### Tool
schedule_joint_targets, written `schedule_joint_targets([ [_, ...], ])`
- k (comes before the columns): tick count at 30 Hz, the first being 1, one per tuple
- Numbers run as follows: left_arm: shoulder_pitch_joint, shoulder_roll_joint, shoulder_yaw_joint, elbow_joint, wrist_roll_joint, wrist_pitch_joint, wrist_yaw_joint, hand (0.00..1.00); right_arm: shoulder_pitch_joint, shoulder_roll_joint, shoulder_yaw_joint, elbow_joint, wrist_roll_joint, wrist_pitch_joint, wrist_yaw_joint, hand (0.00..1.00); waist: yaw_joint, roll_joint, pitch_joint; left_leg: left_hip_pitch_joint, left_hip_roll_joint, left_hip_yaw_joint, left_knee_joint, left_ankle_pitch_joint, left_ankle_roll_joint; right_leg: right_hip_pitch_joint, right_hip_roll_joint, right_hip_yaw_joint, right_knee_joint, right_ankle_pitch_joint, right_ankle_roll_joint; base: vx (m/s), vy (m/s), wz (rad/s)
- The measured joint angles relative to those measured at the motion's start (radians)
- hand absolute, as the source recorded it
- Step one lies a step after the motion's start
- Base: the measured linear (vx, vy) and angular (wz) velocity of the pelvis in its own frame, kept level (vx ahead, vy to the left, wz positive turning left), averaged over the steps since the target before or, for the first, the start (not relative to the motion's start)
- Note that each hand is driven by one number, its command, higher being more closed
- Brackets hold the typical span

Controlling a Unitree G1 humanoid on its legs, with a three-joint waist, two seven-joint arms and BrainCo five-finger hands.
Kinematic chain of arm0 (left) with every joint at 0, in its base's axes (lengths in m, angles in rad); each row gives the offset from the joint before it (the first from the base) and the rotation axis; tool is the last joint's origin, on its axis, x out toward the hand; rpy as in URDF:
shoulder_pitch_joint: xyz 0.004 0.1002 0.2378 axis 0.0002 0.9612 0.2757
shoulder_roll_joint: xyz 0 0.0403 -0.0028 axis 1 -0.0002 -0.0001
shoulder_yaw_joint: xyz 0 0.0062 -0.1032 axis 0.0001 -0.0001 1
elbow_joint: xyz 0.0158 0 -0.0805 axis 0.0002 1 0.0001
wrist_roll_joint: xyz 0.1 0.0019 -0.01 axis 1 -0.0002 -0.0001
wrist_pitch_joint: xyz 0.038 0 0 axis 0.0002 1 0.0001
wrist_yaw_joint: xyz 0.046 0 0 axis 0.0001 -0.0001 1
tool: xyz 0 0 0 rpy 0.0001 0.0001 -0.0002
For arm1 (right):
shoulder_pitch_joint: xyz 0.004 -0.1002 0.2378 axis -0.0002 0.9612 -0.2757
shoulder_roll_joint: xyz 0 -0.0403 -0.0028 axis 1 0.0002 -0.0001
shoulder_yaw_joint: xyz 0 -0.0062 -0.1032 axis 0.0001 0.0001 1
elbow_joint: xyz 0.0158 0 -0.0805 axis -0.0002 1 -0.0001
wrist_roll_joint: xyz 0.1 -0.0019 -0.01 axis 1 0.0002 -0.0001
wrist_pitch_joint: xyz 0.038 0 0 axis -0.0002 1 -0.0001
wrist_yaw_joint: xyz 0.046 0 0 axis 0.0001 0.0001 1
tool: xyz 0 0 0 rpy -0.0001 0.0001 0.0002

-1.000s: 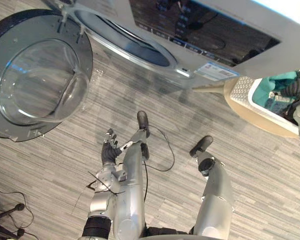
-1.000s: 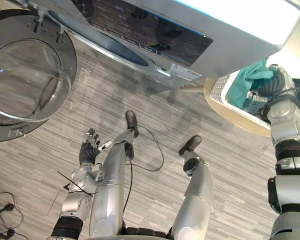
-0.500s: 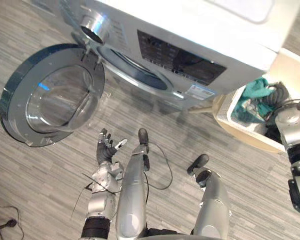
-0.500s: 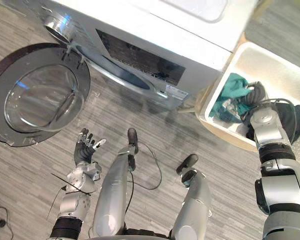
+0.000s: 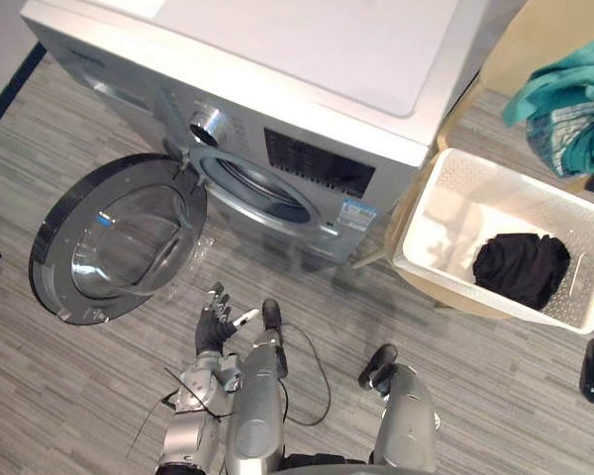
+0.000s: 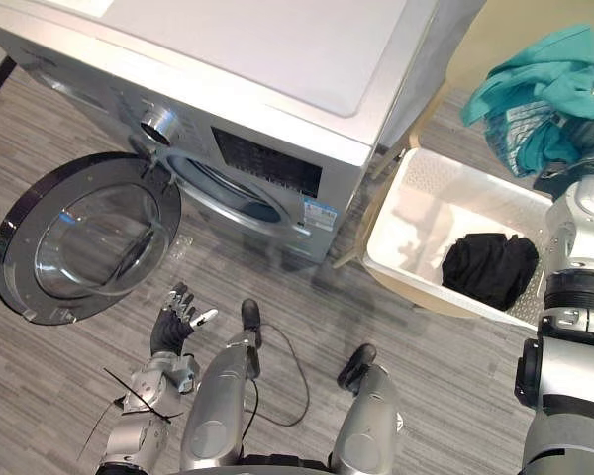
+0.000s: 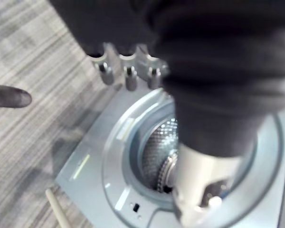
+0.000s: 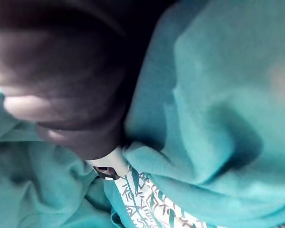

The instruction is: Pick up the laundry basket with both hands and put the clothes into the washing machine.

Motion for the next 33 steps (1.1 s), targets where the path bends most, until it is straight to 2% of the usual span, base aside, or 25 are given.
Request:
schedule_joint_targets([
  [2, 0.017, -0.002, 0.0, 0.001, 0.001, 0.007, -0.016, 0.0, 0.136, 0.114, -0.081, -0.141, 0.028, -0.03, -0.005, 1.0, -0.006, -0.026, -0.044, 0.032, -0.002, 0.011, -0.006, -0.013, -0.004, 0.032, 0.011, 0.004, -0.033, 0.004, 0.008, 0.15, -0.049, -0.15],
  [3, 0.024, -0.003, 0.0, 0.002, 0.002, 0.009, -0.017, 0.0, 0.171, 0.146, -0.09, -0.175, 0.034, -0.033, -0.005, 1.0, -0.008, -0.032, -0.059, 0.039, -0.001, 0.013, -0.007, -0.017, -0.004, 0.04, 0.016, 0.004, -0.044, 0.006, 0.01, 0.16, -0.039, -0.23],
  [5, 0.041, -0.007, 0.002, 0.023, 0.004, 0.024, -0.032, 0.0, 0.3, 0.289, -0.109, -0.307, 0.044, -0.039, -0.003, 1.0, -0.027, -0.056, -0.106, 0.091, 0.003, 0.042, -0.018, -0.036, -0.009, 0.079, 0.025, 0.016, -0.078, 0.014, 0.017, 0.16, -0.04, -0.26],
  [6, 0.043, -0.01, 0.002, 0.038, 0.007, 0.027, -0.034, 0.0, 0.331, 0.328, -0.11, -0.345, 0.043, -0.04, -0.003, 1.0, -0.03, -0.058, -0.121, 0.102, 0.003, 0.046, -0.021, -0.04, -0.011, 0.09, 0.027, 0.017, -0.087, 0.015, 0.019, 0.15, -0.026, -0.24],
  [8, 0.045, -0.026, 0.003, 0.089, 0.032, 0.039, -0.035, 0.0, 0.457, 0.487, -0.108, -0.493, 0.047, -0.051, 0.007, 1.0, -0.038, -0.058, -0.175, 0.153, 0.01, 0.074, -0.036, -0.056, -0.018, 0.129, 0.041, 0.032, -0.122, 0.021, 0.025, 0.14, -0.026, -0.27],
  [9, 0.047, -0.034, 0.003, 0.094, 0.034, 0.041, -0.035, 0.0, 0.488, 0.527, -0.105, -0.527, 0.053, -0.059, 0.014, 1.0, -0.04, -0.058, -0.185, 0.167, 0.013, 0.08, -0.036, -0.061, -0.02, 0.139, 0.043, 0.036, -0.129, 0.021, 0.025, 0.12, -0.037, -0.29],
  [11, 0.068, -0.054, 0.008, 0.11, 0.049, 0.047, -0.035, 0.0, 0.603, 0.674, -0.047, -0.629, 0.063, -0.098, 0.019, 1.0, -0.06, -0.056, -0.22, 0.213, 0.024, 0.088, -0.037, -0.077, -0.031, 0.185, 0.062, 0.044, -0.155, 0.02, 0.026, 0.11, -0.038, -0.18],
  [13, 0.078, -0.073, 0.008, 0.126, 0.07, 0.047, -0.035, 0.0, 0.68, 0.751, 0.014, -0.652, 0.097, -0.132, 0.025, 1.0, -0.06, -0.055, -0.232, 0.239, 0.038, 0.092, -0.035, -0.083, -0.04, 0.216, 0.08, 0.045, -0.174, 0.021, 0.025, 0.06, -0.04, -0.08],
  [14, 0.081, -0.084, 0.007, 0.136, 0.078, 0.048, -0.035, 0.0, 0.708, 0.779, 0.043, -0.65, 0.108, -0.134, 0.029, 1.0, -0.058, -0.051, -0.238, 0.245, 0.049, 0.092, -0.031, -0.087, -0.045, 0.229, 0.092, 0.043, -0.185, 0.021, 0.024, 0.01, -0.049, -0.04],
  [16, 0.095, -0.102, 0.002, 0.154, 0.079, 0.05, -0.035, 0.0, 0.741, 0.813, 0.107, -0.642, 0.131, -0.134, 0.031, 1.0, -0.055, -0.043, -0.249, 0.25, 0.066, 0.092, -0.026, -0.091, -0.051, 0.245, 0.117, 0.043, -0.209, 0.028, 0.016, -0.01, -0.044, -0.06],
  [18, 0.12, -0.126, -0.001, 0.155, 0.078, 0.05, -0.03, 0.0, 0.766, 0.821, 0.187, -0.641, 0.173, -0.136, 0.039, 1.0, -0.053, -0.023, -0.259, 0.232, 0.091, 0.079, 0.029, -0.121, -0.056, 0.26, 0.138, 0.038, -0.218, 0.028, 0.015, -0.02, -0.031, 0.03],
  [20, 0.127, -0.134, -0.012, 0.167, 0.078, 0.051, -0.027, 0.0, 0.77, 0.821, 0.203, -0.641, 0.2, -0.138, 0.04, 1.0, -0.054, -0.002, -0.258, 0.212, 0.107, 0.054, 0.091, -0.154, -0.053, 0.284, 0.144, 0.018, -0.214, 0.022, 0.017, -0.02, 0.002, 0.25],
  [21, 0.13, -0.135, -0.034, 0.17, 0.078, 0.051, -0.027, 0.0, 0.778, 0.82, 0.204, -0.642, 0.208, -0.146, 0.04, 1.0, -0.052, 0.01, -0.265, 0.198, 0.127, 0.049, 0.129, -0.184, -0.04, 0.297, 0.137, 0.014, -0.202, 0.013, 0.018, -0.01, 0.03, 0.25],
  [22, 0.132, -0.135, -0.036, 0.17, 0.078, 0.05, -0.027, 0.0, 0.78, 0.819, 0.204, -0.642, 0.217, -0.147, 0.04, 1.0, -0.043, 0.013, -0.267, 0.2, 0.135, 0.051, 0.151, -0.199, -0.036, 0.305, 0.134, 0.014, -0.191, 0.009, 0.019, -0.02, 0.058, 0.11],
  [23, 0.132, -0.133, -0.036, 0.169, 0.079, 0.049, -0.025, 0.0, 0.781, 0.82, 0.204, -0.646, 0.214, -0.149, 0.038, 1.0, -0.03, 0.012, -0.267, 0.199, 0.144, 0.059, 0.179, -0.219, -0.03, 0.315, 0.127, 0.018, -0.183, 0.006, 0.018, -0.02, 0.064, -0.03],
  [24, 0.131, -0.133, -0.036, 0.169, 0.08, 0.047, -0.023, 0.0, 0.78, 0.819, 0.204, -0.651, 0.213, -0.15, 0.037, 1.0, -0.029, 0.01, -0.267, 0.195, 0.153, 0.07, 0.203, -0.235, -0.014, 0.318, 0.121, 0.017, -0.177, 0.005, 0.02, -0.02, 0.098, 0.04],
  [25, 0.126, -0.135, -0.038, 0.166, 0.08, 0.044, -0.006, 0.0, 0.78, 0.826, 0.201, -0.669, 0.212, -0.156, 0.03, 1.0, -0.029, -0.001, -0.263, 0.153, 0.186, 0.078, 0.327, -0.268, 0.043, 0.314, 0.097, 0.011, -0.144, 0.0, 0.021, -0.01, 0.138, 0.07],
  [26, 0.123, -0.14, -0.042, 0.16, 0.08, 0.043, 0.004, 0.0, 0.778, 0.825, 0.193, -0.685, 0.209, -0.175, 0.013, 1.0, -0.029, 0.0, -0.265, 0.114, 0.231, 0.034, 0.442, -0.282, 0.054, 0.296, 0.069, 0.02, -0.091, -0.011, 0.032, -0.02, 0.168, 0.05],
  [27, 0.122, -0.143, -0.044, 0.158, 0.08, 0.043, 0.014, 0.0, 0.777, 0.823, 0.192, -0.692, 0.201, -0.188, 0.006, 1.0, -0.03, 0.001, -0.267, 0.102, 0.248, -0.006, 0.472, -0.283, 0.052, 0.284, 0.052, 0.027, -0.064, -0.016, 0.039, -0.06, 0.245, -0.1],
  [28, 0.123, -0.149, -0.049, 0.145, 0.08, 0.042, 0.027, 0.0, 0.778, 0.821, 0.188, -0.709, 0.195, -0.206, -0.016, 1.0, -0.032, 0.004, -0.272, 0.102, 0.26, -0.09, 0.487, -0.277, 0.013, 0.252, 0.015, 0.04, -0.019, -0.027, 0.065, -0.07, 0.365, -0.07],
  [29, 0.118, -0.153, -0.067, 0.134, 0.08, 0.038, 0.038, 0.0, 0.778, 0.818, 0.172, -0.724, 0.194, -0.217, -0.029, 1.0, -0.033, 0.009, -0.276, 0.097, 0.257, -0.14, 0.471, -0.294, -0.055, 0.229, -0.032, 0.058, 0.015, -0.032, 0.098, -0.06, 0.443, 0.06],
  [30, 0.114, -0.151, -0.083, 0.133, 0.08, 0.036, 0.039, 0.0, 0.779, 0.819, 0.154, -0.729, 0.192, -0.222, -0.033, 1.0, -0.035, 0.009, -0.276, 0.09, 0.248, -0.141, 0.475, -0.337, -0.118, 0.23, -0.06, 0.059, 0.02, -0.026, 0.12, -0.01, 0.717, 0.52],
  [31, 0.085, -0.139, -0.119, 0.13, 0.092, 0.032, 0.038, 0.0, 0.781, 0.825, 0.116, -0.729, 0.187, -0.23, -0.051, 1.0, -0.041, 0.007, -0.276, 0.027, 0.207, -0.142, 0.561, -0.434, -0.136, 0.236, -0.108, 0.047, 0.007, -0.001, 0.122, 0.01, 0.818, 0.78],
  [32, 0.07, -0.126, -0.149, 0.13, 0.1, 0.026, 0.039, 0.0, 0.792, 0.834, 0.093, -0.731, 0.186, -0.23, -0.067, 1.0, -0.042, 0.009, -0.288, -0.035, 0.159, -0.152, 0.643, -0.486, -0.088, 0.262, -0.135, 0.032, -0.059, 0.076, 0.123, 0.03, 0.832, 0.78],
  [33, 0.069, -0.118, -0.162, 0.132, 0.1, 0.025, 0.043, 0.0, 0.801, 0.845, 0.085, -0.738, 0.187, -0.231, -0.076, 1.0, -0.041, 0.0, -0.295, -0.059, 0.119, -0.145, 0.674, -0.517, -0.055, 0.273, -0.147, 0.036, -0.119, 0.182, 0.119, 0.03, 0.601, 0.37],
])
